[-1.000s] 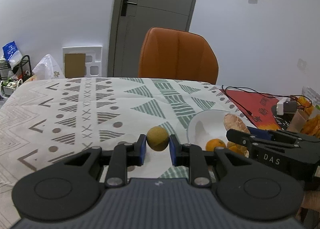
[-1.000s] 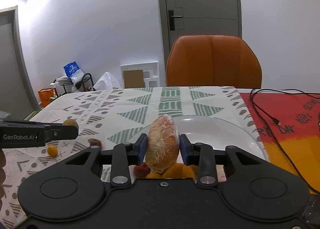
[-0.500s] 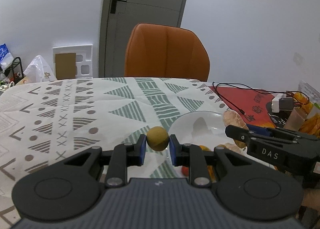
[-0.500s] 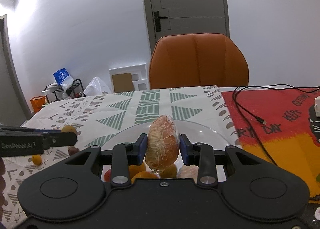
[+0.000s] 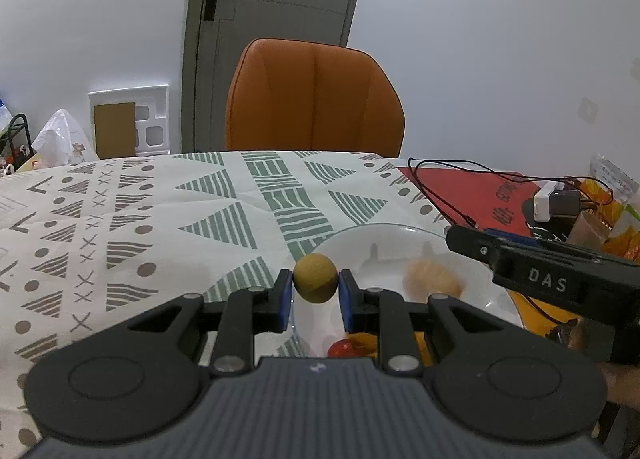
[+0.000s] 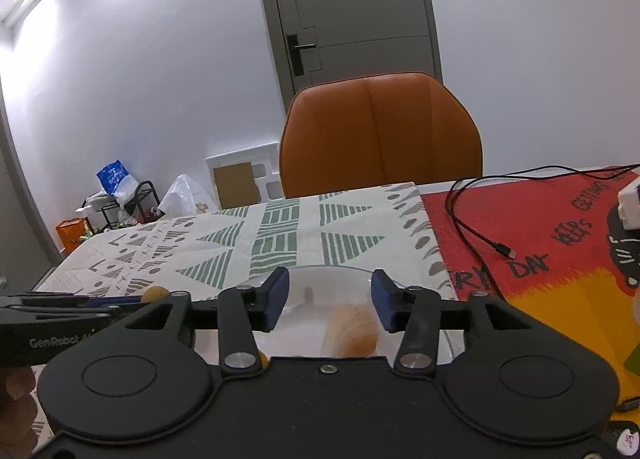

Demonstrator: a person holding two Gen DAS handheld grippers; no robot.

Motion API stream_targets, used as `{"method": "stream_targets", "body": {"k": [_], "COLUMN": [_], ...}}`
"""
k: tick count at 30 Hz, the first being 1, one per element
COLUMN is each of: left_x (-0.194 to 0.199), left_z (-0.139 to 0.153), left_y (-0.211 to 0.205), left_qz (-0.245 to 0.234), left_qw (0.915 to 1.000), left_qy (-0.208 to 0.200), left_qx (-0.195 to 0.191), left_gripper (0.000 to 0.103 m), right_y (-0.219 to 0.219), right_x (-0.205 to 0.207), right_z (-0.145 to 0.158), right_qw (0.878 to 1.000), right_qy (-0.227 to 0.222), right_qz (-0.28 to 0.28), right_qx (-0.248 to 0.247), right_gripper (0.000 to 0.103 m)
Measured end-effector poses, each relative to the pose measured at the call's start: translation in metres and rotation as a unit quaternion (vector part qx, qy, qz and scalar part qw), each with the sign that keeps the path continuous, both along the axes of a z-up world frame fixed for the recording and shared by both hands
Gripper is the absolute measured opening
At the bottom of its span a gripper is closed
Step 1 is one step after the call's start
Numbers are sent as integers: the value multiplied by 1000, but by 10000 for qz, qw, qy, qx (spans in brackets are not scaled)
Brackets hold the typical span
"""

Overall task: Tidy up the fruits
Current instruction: 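Carry the roll with right tool while left tool carries the apricot over the plate, then open right tool to drop the roll in the plate while left tool releases the apricot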

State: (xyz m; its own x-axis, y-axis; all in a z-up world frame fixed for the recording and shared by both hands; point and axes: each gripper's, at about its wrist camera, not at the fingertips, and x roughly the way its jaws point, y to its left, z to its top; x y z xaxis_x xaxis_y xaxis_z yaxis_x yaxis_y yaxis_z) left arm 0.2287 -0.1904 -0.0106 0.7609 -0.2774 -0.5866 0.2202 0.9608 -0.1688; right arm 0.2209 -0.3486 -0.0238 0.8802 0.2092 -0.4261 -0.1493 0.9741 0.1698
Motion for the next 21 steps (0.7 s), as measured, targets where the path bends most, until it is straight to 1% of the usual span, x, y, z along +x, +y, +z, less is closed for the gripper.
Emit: {"method": "stream_targets", "body": {"k": [6, 11, 13, 14, 17, 21], "left_x": [4, 9, 11, 12, 15, 16], "left_z": [-1, -2, -1, -1, -1, 0], "left_y": [-7, -14, -17, -19, -25, -30], "left_qz": [-35, -57, -65, -83, -116, -106], "left_qw": [10000, 9999, 9999, 9999, 9998, 9997], "left_qy": [4, 18, 18, 8, -14, -23], "left_qx": [52, 103, 122, 140, 189, 200], "left_gripper": [23, 23, 23, 23, 23, 24], "right_y": [-9, -14, -16, -17, -18, -19], "right_x": [-15, -29, -35, -37, -45, -52], "right_z": [-3, -11, -16, -18, -22, -25], "right_qw": [9998, 9995, 9992, 9991, 9991, 9990], "right_qy": [44, 108, 148, 163, 153, 135], "right_qz": [-82, -135, -184, -220, -216, -218], "right_qx": [147, 265, 313, 330, 326, 363], "right_gripper": [56, 57, 61, 65, 66, 69]}}
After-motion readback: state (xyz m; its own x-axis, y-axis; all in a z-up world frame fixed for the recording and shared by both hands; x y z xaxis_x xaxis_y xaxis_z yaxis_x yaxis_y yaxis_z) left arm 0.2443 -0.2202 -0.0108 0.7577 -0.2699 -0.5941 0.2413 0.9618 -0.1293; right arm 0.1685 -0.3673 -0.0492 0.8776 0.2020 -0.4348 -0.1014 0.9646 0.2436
